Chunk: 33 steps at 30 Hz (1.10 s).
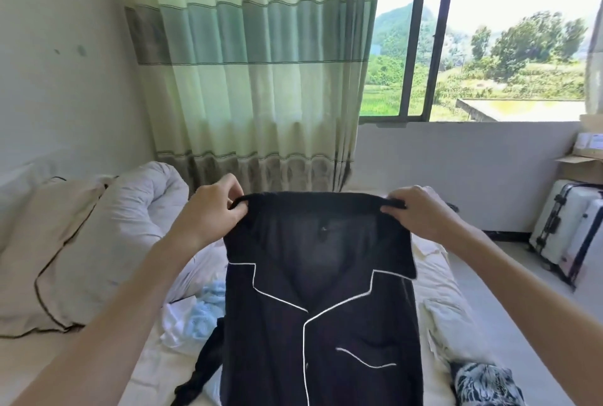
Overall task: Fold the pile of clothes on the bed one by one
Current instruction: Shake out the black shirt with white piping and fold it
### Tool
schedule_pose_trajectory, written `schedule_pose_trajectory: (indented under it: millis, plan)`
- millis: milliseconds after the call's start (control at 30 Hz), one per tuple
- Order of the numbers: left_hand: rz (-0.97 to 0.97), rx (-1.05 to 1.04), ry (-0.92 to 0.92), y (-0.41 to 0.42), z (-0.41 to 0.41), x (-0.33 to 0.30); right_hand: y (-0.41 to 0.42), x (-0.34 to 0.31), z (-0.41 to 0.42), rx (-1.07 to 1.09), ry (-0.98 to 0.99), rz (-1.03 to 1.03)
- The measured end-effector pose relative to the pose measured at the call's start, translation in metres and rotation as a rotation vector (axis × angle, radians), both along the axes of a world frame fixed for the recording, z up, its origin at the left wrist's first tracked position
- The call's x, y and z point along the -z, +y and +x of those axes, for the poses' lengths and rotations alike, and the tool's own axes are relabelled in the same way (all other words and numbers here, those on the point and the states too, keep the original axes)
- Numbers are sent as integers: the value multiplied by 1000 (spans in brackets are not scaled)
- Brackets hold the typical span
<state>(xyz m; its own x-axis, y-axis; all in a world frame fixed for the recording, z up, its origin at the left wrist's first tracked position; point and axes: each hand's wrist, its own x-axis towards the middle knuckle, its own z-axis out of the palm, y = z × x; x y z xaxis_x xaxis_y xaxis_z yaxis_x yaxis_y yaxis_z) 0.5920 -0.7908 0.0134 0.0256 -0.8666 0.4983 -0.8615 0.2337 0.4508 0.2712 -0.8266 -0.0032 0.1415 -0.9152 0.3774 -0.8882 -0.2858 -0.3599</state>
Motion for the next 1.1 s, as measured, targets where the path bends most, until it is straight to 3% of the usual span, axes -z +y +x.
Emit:
schedule_pose_trajectory:
  millis: [100, 167, 300, 400, 467, 633, 700, 767, 900, 967, 1100]
  plan:
    - [-158, -24, 237, 2, -2, -12, -2, -15, 2, -30, -337, -138]
    - [-128, 55, 310, 1, -4, -20, -2, -23, 6, -119, -434, -102]
    - [39, 229, 276, 2, -4, -23, 2, -14, 0, -159, -189, -123]
    - [-12, 223, 160, 2, -3, -24, 5, 0, -4, -163, 161, -281]
    - [-79, 184, 73, 0, -5, -27, 4, 8, -3, -163, 238, -298]
    - [-226, 59, 32, -1, -3, -27, 6, 16, 12, -95, -183, -143]
    - [-233, 41, 46, 0, -2, -23, 6, 16, 19, -71, -245, -73]
    - [-215, 53, 102, 0, -1, -19, 4, 13, 23, -90, -315, 48]
    - [-107, 153, 298, 2, 7, -14, 8, 9, 26, -222, -789, 389]
    - [-63, 166, 312, 3, 12, -12, 9, 7, 28, -237, -770, 392]
    - [19, 157, 412, 1, 26, 3, 11, 1, 35, -217, -554, 270]
